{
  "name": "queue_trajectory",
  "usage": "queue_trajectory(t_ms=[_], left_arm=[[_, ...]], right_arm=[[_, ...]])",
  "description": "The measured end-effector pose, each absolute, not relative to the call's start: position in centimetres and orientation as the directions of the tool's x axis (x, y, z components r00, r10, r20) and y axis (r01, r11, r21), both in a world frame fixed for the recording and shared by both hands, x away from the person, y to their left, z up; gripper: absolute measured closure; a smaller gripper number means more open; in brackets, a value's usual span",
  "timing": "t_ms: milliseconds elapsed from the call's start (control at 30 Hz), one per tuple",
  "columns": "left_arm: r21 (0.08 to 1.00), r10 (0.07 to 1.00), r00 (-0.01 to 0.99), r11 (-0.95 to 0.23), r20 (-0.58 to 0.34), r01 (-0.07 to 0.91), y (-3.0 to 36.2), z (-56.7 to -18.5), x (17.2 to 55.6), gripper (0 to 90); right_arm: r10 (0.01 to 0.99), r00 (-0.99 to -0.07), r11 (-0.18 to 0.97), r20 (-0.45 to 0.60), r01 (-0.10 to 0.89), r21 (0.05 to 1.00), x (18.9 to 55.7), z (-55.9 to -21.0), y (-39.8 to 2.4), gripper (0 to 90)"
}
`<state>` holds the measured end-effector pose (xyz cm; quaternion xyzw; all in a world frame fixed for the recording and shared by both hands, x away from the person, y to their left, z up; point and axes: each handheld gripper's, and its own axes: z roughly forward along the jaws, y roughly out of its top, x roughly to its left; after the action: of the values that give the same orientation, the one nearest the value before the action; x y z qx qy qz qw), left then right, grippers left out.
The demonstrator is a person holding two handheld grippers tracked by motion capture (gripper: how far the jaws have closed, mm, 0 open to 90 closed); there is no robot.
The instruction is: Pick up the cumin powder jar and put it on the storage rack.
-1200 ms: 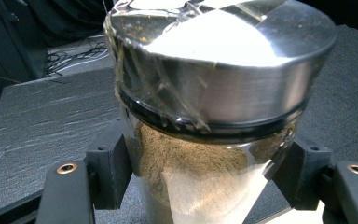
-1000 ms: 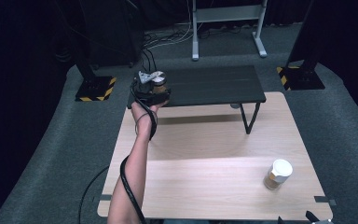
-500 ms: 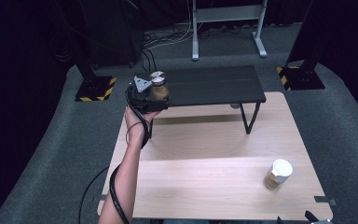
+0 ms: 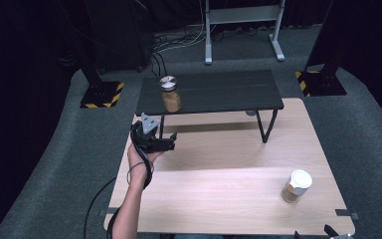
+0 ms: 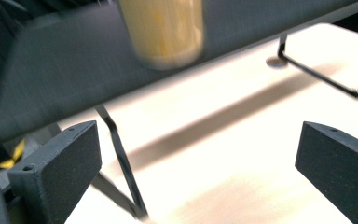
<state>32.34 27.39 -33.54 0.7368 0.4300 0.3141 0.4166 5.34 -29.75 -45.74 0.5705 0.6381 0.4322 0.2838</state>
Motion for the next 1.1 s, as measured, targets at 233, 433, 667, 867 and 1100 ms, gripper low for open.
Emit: queue_trajectory(t_ms=[233,433,667,867,1100], left_arm=[[0.857,0.907,0.421,-0.227,0.013,0.463,28.2,-40.0,30.0,0.0],[0.827,0.918,0.391,-0.174,-0.060,0.534,28.5,-44.1,28.6,0.0],[0.805,0.927,0.361,-0.134,-0.104,0.578,28.7,-46.0,28.2,0.1],[0.795,0.926,0.353,-0.111,-0.136,0.597,29.0,-47.3,28.1,0.1],[0.808,0.937,0.319,-0.079,-0.140,0.584,28.9,-47.6,27.5,2.2]], right_arm=[[0.972,-0.195,-0.020,0.130,0.484,0.875,5.4,-45.8,-29.6,0.0],[0.973,-0.190,-0.022,0.131,0.489,0.872,5.5,-45.9,-29.6,0.0],[0.973,-0.190,-0.020,0.129,0.489,0.872,5.6,-45.9,-29.5,0.0],[0.974,-0.186,-0.023,0.130,0.487,0.873,5.5,-45.9,-29.6,0.0],[0.974,-0.187,-0.024,0.130,0.483,0.875,5.4,-45.9,-29.7,0.0]])
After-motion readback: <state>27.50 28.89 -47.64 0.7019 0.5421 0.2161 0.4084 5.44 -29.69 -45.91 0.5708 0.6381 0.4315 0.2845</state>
